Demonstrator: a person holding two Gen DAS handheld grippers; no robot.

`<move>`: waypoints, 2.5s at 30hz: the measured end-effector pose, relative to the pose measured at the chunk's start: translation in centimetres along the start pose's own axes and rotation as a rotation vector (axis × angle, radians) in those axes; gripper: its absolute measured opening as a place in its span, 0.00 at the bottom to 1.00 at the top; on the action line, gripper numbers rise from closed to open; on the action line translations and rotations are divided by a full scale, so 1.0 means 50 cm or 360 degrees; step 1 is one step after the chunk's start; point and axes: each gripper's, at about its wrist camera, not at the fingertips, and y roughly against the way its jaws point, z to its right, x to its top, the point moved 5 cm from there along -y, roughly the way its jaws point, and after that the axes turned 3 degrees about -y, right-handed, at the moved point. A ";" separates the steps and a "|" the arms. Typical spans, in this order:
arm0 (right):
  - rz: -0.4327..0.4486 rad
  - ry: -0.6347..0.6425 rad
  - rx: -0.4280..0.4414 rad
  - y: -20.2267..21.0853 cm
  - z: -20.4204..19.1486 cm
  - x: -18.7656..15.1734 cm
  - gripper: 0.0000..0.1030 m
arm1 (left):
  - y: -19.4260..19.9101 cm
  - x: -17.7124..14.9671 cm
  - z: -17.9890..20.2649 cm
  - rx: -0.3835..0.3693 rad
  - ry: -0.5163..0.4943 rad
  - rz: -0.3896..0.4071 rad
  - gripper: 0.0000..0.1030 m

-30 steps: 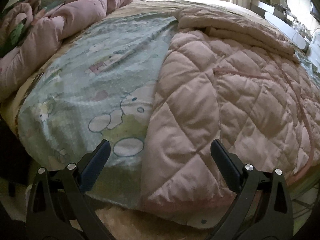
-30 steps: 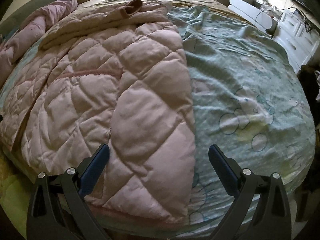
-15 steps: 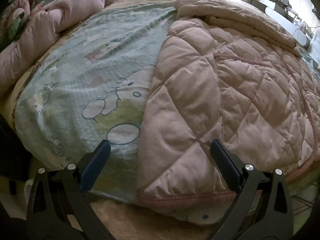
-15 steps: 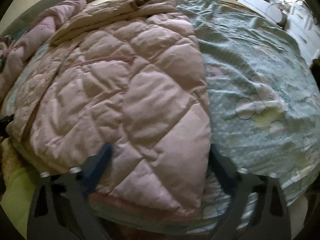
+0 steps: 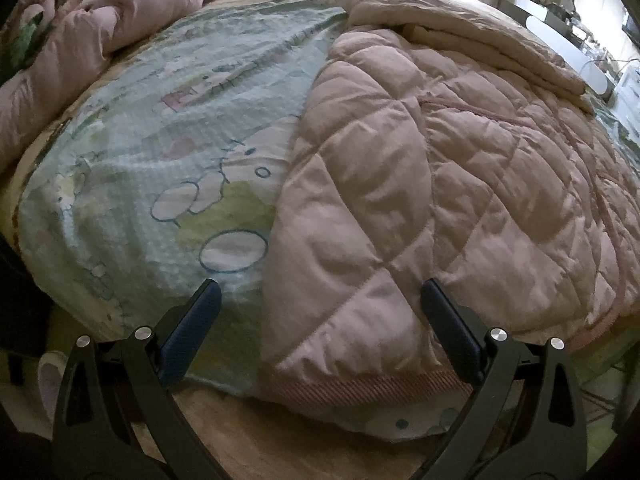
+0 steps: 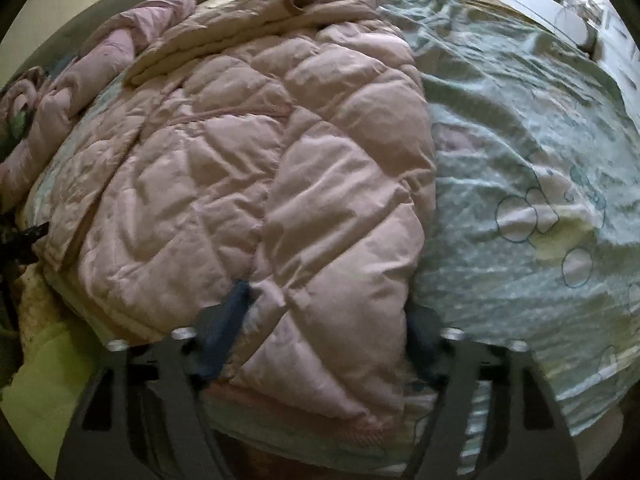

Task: Fold large clothes
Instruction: 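Grasp the comforter edge with the right gripper while the left gripper grasps it too, then lift the comforter edge with both grippers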

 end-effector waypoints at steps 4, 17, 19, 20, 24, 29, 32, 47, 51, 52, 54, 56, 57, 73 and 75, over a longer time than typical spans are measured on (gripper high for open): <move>0.0107 0.0097 0.0067 0.055 -0.026 0.020 0.24 | 0.002 -0.008 0.024 -0.0071 -0.0044 -0.0009 0.91; 0.0254 0.0128 0.0178 0.115 -0.056 0.079 0.24 | 0.033 0.026 0.072 -0.0100 -0.0118 0.0089 0.15; 0.0210 0.0125 0.0142 0.098 -0.055 0.069 0.27 | 0.039 0.033 0.074 -0.0108 -0.0119 0.0107 0.11; 0.0195 0.0121 0.0134 0.090 -0.055 0.063 0.32 | 0.043 0.035 0.077 -0.0112 -0.0123 0.0118 0.10; 0.0125 0.0077 0.0105 0.052 -0.046 0.037 0.38 | 0.064 0.047 0.081 -0.0130 -0.0132 0.0164 0.08; 0.0238 0.0106 0.0149 0.082 -0.049 0.051 0.19 | 0.100 0.069 0.084 -0.0141 -0.0144 0.0257 0.07; 0.0334 0.0089 0.0177 0.111 -0.046 0.067 0.17 | 0.123 0.088 0.089 -0.0142 -0.0165 0.0306 0.07; 0.0546 -0.0020 0.0255 0.183 -0.054 0.161 0.17 | 0.186 0.195 0.107 -0.0220 -0.0149 0.0495 0.07; 0.0579 -0.0020 0.0257 0.197 -0.059 0.189 0.17 | 0.195 0.225 0.109 -0.0220 -0.0153 0.0526 0.07; 0.0593 -0.0011 0.0250 0.201 -0.061 0.198 0.17 | 0.197 0.230 0.110 -0.0219 -0.0154 0.0527 0.07; 0.0614 0.0000 0.0257 0.208 -0.064 0.211 0.17 | 0.203 0.242 0.114 -0.0217 -0.0162 0.0541 0.07; 0.0627 0.0004 0.0259 0.214 -0.065 0.223 0.17 | 0.204 0.250 0.114 -0.0213 -0.0163 0.0548 0.07; 0.0634 0.0005 0.0261 0.216 -0.065 0.229 0.17 | 0.205 0.255 0.115 -0.0212 -0.0164 0.0554 0.07; 0.0724 0.0026 0.0243 0.244 -0.069 0.326 0.17 | 0.226 0.328 0.120 -0.0204 -0.0143 0.0606 0.07; 0.0737 0.0024 0.0242 0.246 -0.066 0.334 0.17 | 0.231 0.337 0.123 -0.0193 -0.0154 0.0615 0.07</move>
